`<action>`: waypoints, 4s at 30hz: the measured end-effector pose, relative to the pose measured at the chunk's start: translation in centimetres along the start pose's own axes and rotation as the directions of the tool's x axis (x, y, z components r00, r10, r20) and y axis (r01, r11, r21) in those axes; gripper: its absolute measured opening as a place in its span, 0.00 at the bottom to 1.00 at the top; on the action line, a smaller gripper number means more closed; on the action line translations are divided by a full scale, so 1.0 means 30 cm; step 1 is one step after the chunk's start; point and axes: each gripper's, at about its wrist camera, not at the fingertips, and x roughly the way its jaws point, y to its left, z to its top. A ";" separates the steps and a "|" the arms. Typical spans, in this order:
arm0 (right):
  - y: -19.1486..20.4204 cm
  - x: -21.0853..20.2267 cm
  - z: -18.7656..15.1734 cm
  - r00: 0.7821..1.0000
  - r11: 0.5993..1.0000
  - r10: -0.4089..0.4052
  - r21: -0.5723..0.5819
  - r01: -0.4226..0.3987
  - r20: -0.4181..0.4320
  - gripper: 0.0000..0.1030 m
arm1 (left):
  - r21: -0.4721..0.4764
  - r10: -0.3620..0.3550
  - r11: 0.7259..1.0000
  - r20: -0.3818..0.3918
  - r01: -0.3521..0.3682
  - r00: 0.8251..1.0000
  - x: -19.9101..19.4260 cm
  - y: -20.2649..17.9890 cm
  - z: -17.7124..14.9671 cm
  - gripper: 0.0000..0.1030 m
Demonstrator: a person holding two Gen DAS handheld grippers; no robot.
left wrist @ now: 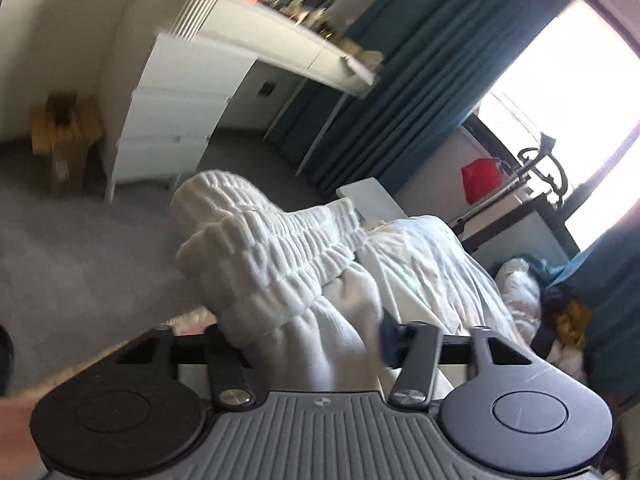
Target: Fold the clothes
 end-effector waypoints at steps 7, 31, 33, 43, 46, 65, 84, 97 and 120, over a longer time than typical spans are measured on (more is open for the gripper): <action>-0.042 -0.020 0.031 0.999 0.993 0.038 0.109 -0.036 -0.020 0.36 | 0.277 -0.027 0.960 0.212 -0.034 0.977 -0.173 -0.324 -0.026 0.30; -1.005 -0.376 -0.031 0.990 0.556 0.012 0.823 -0.121 0.137 0.39 | 0.985 -0.438 0.090 -0.093 0.146 0.894 -0.328 -1.332 -1.336 0.27; -1.036 -0.356 -0.057 0.983 0.496 0.072 0.849 -0.182 0.168 0.38 | 0.991 -0.407 0.016 -0.116 0.134 0.906 -0.299 -1.309 -1.418 0.27; -1.011 -0.235 0.001 0.951 0.477 0.248 0.831 -0.286 0.185 0.38 | 0.982 -0.369 -0.084 -0.190 0.171 0.910 -0.313 -1.113 -1.404 0.67; -0.955 -0.222 0.049 0.948 0.567 0.278 0.770 -0.292 0.155 0.38 | 0.980 -0.383 -0.086 -0.201 0.182 0.902 -0.387 -1.012 -1.366 0.75; -0.926 0.000 0.018 0.923 0.339 0.314 0.883 -0.326 0.220 0.11 | 0.963 -0.412 -0.082 -0.268 0.257 0.871 -0.350 -0.912 -1.315 0.39; -1.033 -0.214 -0.059 0.953 0.267 0.172 0.920 -0.288 0.248 0.12 | 0.948 -0.407 -0.028 -0.300 0.316 0.863 -0.420 -0.872 -1.293 0.39; -0.977 -0.249 -0.055 0.866 0.156 0.347 0.889 -0.431 0.360 0.34 | 0.976 -0.333 0.026 -0.194 0.214 0.923 -0.490 -0.790 -1.266 0.52; -0.923 -0.140 0.143 0.876 0.360 0.305 0.807 -0.469 0.373 0.10 | 0.985 -0.424 0.037 -0.136 0.167 0.895 -0.482 -0.798 -1.257 0.61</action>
